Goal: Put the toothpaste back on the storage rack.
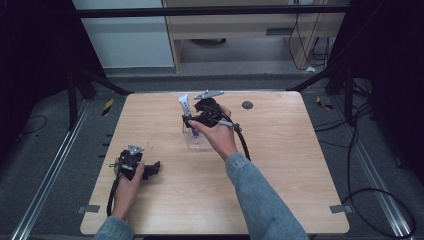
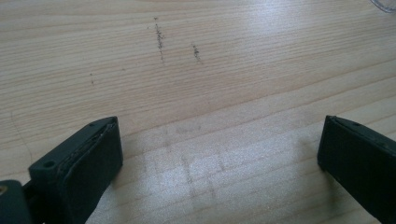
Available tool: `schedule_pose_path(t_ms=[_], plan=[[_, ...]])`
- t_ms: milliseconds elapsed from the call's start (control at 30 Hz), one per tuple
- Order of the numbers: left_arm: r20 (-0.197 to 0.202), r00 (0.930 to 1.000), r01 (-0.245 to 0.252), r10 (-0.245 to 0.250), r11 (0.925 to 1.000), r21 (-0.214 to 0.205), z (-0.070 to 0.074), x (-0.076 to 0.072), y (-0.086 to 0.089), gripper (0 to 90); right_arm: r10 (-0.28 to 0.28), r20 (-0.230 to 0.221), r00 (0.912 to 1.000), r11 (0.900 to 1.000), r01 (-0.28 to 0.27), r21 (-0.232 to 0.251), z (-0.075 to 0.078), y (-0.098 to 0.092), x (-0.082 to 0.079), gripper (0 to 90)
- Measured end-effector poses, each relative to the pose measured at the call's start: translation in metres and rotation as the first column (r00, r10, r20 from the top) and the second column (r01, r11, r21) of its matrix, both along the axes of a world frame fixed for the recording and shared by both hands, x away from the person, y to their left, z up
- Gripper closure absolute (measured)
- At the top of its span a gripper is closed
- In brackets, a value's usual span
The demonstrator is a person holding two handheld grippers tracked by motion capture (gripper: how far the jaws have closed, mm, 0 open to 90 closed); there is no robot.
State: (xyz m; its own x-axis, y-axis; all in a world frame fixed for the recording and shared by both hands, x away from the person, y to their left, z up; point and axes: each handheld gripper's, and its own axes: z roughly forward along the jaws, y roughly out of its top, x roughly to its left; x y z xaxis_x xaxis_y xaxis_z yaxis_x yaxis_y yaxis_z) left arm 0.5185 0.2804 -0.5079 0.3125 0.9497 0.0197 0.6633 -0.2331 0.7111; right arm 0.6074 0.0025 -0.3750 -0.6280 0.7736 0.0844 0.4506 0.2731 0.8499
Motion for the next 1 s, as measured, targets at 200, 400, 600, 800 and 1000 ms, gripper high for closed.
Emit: schedule_pose_path(t_ms=[200,400,600,800,1000], plan=[[0.000,1.0000,0.000,0.000,1.0000,0.000,0.000,0.000,0.000,0.0,-0.014,0.008,0.9999,0.9992,0.014,-0.037,0.004,-0.012,-0.006,16.6],[0.001,1.0000,0.000,0.000,1.0000,0.001,0.000,0.000,0.000,0.0,-0.028,0.012,0.9995,0.9987,0.028,-0.042,0.005,-0.032,-0.010,15.9],[0.001,1.0000,0.001,-0.001,1.0000,0.001,0.000,0.000,0.000,0.0,-0.048,0.041,0.9980,0.9976,0.049,-0.048,0.002,-0.053,-0.014,15.4],[0.001,1.0000,0.001,-0.001,1.0000,0.001,0.000,0.000,0.000,0.0,-0.054,0.053,0.9971,0.9962,0.058,-0.065,-0.002,-0.070,-0.019,14.8],[0.001,1.0000,0.001,-0.001,1.0000,-0.001,0.000,0.000,-0.001,0.0,-0.077,0.055,0.9955,0.9929,0.082,-0.087,-0.008,-0.086,-0.024,14.6]])
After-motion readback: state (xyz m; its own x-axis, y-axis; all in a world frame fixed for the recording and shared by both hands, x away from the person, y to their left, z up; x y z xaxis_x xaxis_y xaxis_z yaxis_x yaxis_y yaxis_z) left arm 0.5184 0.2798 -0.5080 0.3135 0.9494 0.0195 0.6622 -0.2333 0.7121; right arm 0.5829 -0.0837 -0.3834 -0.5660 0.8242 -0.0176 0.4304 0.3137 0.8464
